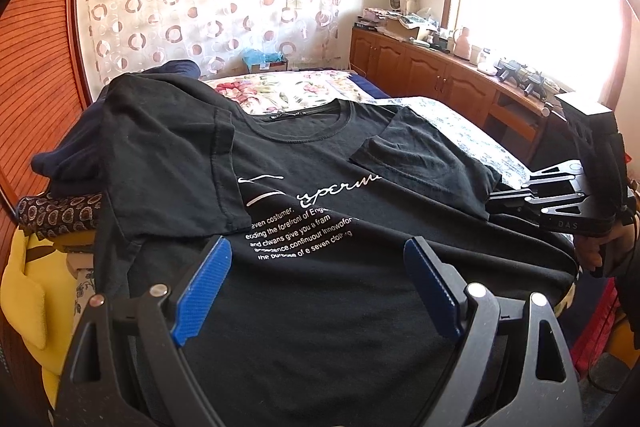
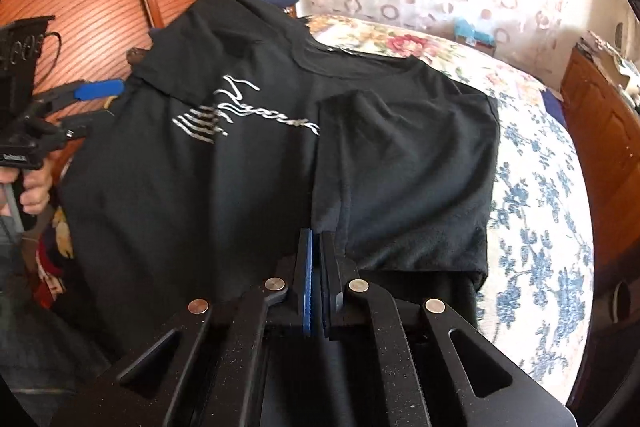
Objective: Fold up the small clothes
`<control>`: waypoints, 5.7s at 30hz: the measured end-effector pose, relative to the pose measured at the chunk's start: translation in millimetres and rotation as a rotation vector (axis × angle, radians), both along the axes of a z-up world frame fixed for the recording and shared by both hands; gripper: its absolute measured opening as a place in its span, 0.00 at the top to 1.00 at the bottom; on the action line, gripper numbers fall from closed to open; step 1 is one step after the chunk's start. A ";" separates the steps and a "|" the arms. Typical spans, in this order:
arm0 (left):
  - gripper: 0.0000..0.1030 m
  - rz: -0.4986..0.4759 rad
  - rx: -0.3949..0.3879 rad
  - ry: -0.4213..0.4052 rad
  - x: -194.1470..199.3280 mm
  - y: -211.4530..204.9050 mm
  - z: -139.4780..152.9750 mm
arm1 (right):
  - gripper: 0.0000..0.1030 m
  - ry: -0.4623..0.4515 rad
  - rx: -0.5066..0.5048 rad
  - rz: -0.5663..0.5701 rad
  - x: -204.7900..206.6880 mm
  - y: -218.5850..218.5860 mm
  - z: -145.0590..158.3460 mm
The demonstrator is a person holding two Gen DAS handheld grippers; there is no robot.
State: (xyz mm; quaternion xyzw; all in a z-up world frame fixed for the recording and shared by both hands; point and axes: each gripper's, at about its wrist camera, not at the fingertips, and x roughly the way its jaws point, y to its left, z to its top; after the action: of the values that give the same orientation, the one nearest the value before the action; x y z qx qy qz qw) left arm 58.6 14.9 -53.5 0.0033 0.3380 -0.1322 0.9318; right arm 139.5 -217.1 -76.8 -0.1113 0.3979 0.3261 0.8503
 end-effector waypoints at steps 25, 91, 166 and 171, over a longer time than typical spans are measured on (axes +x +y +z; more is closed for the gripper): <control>0.14 0.081 0.040 -0.048 43.6 41.3 17.2 | 0.51 -0.103 -0.055 -0.173 70.8 -23.3 11.8; 0.98 0.034 -0.020 -0.185 22.7 98.8 69.8 | 0.97 -0.193 0.105 -0.160 124.9 -30.2 68.2; 0.48 0.138 0.000 0.237 0.9 143.1 -72.3 | 0.46 0.048 -0.094 -0.177 28.0 -66.6 -25.2; 0.95 0.071 -0.022 0.219 -9.3 123.2 -59.3 | 0.85 0.052 -0.069 -0.107 17.8 -59.5 -18.9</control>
State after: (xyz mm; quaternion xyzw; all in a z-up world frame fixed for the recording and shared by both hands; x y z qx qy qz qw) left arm 49.3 138.2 -112.8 -0.0333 0.4362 -0.1023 0.8934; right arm 157.3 -276.7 -95.7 -0.1106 0.4361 0.2690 0.8516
